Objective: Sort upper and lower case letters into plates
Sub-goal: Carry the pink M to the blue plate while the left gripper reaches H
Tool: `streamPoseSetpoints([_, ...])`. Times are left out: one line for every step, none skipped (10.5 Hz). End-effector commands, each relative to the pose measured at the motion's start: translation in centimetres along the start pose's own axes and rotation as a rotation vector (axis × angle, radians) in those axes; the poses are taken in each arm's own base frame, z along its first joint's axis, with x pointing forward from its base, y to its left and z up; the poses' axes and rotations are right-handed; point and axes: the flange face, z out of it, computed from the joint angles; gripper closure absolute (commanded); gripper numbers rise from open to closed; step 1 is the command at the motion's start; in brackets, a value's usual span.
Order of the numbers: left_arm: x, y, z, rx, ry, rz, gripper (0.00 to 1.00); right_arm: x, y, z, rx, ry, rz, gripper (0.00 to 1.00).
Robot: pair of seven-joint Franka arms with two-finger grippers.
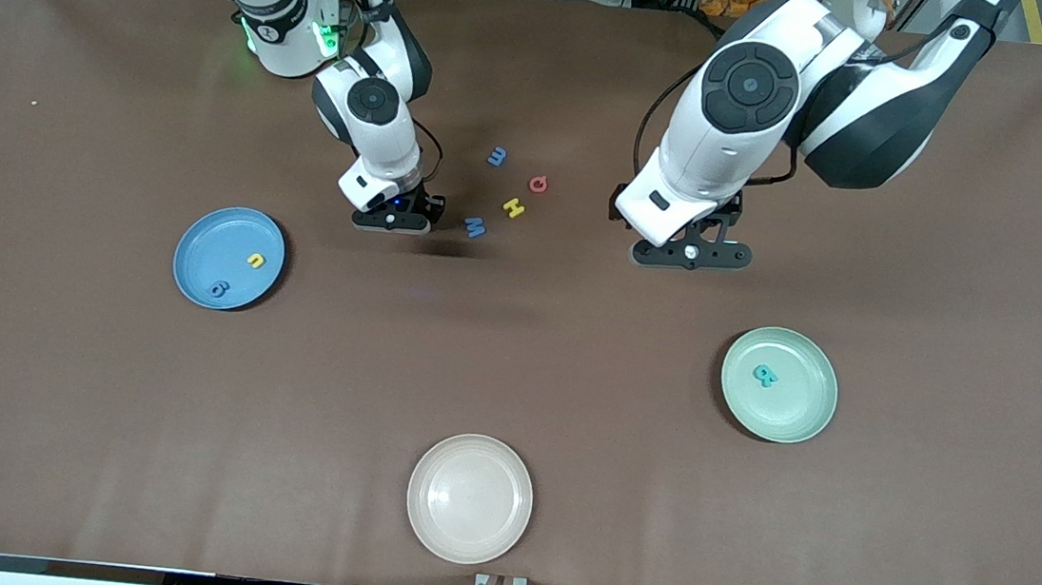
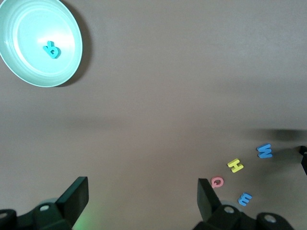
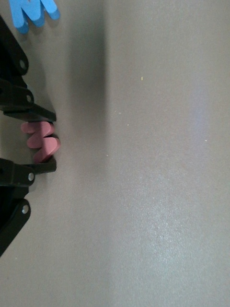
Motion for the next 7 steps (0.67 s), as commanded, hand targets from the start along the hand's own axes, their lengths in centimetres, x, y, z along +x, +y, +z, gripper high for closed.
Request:
streamPoseSetpoints([-2.1, 1.9, 0.3, 0.007, -0.041, 0.018, 0.0, 0.5, 0.5, 1.1, -0.014, -0.012, 0.021, 0.69])
streamPoseSetpoints([-3.1, 2.9, 0.5, 0.018, -0.055, 0.007, 0.0, 1.6, 1.2, 0.7, -0.018, -0.008, 0.039, 0.71])
streamPoseSetpoints([-3.9, 3.6, 0.8, 0.006, -0.078, 0.008, 0.0, 2.2, 1.0, 0.4, -0.035, -0.025, 0.042, 0.71])
streamPoseSetpoints([-5.1, 4.9, 1.3, -0.002, -0.101, 0.029, 0.0, 2.9, 0.9, 0.1, -0.057, -0.047, 0.041, 0.71])
streamPoseSetpoints([-6.0, 5.9, 2.0, 0.002, -0.103, 0.048, 0.0, 3.6, 0.8, -0.3, -0.073, -0.065, 0.036, 0.71])
streamPoseSetpoints([-7.0, 7.5, 3.5, -0.005, -0.101, 0.075, 0.0, 4.0, 1.1, -0.4, -0.082, -0.076, 0.035, 0.71])
streamPoseSetpoints([-8.5, 9.2, 5.1, -0.015, -0.087, 0.107, 0.0, 4.1, 1.3, -0.4, -0.084, -0.08, 0.032, 0.71])
